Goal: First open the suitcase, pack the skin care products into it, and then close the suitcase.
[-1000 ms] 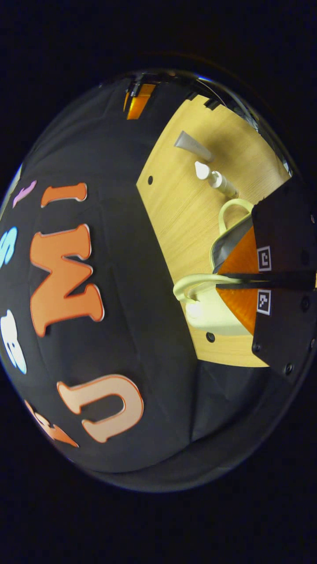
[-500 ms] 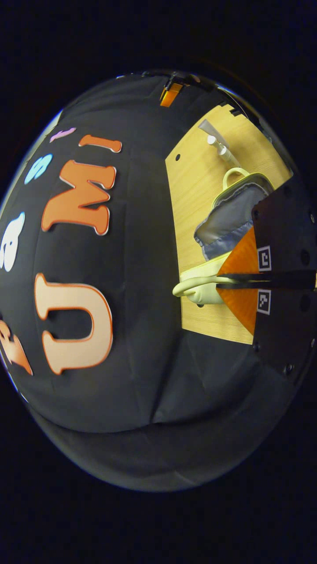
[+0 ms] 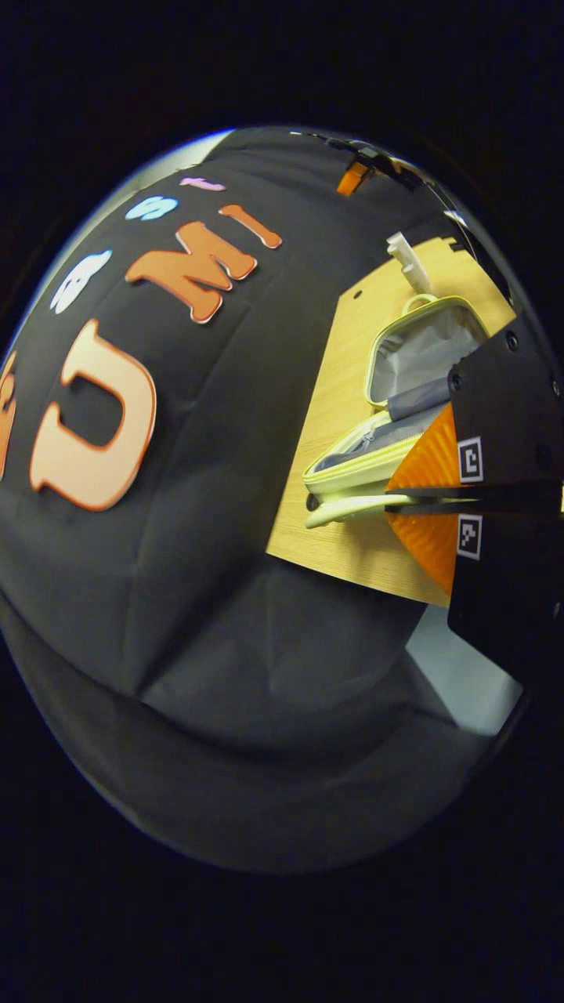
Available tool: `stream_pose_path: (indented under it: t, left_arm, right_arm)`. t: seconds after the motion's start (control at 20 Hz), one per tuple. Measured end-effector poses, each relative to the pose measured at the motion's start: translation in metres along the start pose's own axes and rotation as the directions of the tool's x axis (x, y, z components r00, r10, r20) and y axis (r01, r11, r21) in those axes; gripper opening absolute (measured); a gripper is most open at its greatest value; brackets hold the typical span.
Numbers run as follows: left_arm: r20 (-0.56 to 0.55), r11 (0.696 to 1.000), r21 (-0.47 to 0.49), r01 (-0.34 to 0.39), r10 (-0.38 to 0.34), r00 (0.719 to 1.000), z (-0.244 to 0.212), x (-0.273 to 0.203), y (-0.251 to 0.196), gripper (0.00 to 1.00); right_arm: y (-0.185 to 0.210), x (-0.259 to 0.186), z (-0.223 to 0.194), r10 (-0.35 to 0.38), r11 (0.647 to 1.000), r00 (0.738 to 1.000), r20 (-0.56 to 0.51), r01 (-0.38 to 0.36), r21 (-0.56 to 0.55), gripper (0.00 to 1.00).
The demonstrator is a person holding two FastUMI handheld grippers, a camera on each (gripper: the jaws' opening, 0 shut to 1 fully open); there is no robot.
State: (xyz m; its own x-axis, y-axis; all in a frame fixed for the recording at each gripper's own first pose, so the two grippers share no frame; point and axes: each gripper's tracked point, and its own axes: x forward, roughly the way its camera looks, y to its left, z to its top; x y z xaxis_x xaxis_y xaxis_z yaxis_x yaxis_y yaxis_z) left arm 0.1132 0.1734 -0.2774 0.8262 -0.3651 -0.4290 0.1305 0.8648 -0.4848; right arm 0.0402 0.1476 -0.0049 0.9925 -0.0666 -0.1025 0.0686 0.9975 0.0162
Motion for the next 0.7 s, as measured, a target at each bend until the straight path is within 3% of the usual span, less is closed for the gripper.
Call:
stream_pose_path:
  t: [0.3, 0.5, 0.6, 0.7]
  left_arm:
    - [-0.030, 0.962, -0.270, 0.029, -0.038, 0.999, -0.066, 0.031, 0.066, 0.01]
    - [-0.080, 0.910, -0.415, 0.012, -0.050, 0.995, -0.100, 0.046, 0.086, 0.01]
    - [-0.036, 0.882, -0.470, 0.028, -0.051, 0.998, -0.093, 0.046, 0.093, 0.01]
    - [-0.057, 0.860, -0.510, -0.015, -0.017, 0.998, -0.101, 0.047, 0.098, 0.07]
  right_arm:
    - [0.000, -0.004, -0.008, -0.041, 0.999, 0.999, -0.007, 0.041, 0.004, 0.95]
    - [-0.012, -0.010, -0.013, -0.067, 0.998, 0.998, -0.006, 0.067, -0.014, 0.95]
    - [-0.018, -0.011, -0.015, -0.076, 0.997, 0.997, -0.012, 0.076, -0.015, 0.95]
    - [-0.022, -0.009, -0.017, -0.078, 0.997, 0.997, -0.016, 0.078, -0.019, 0.95]
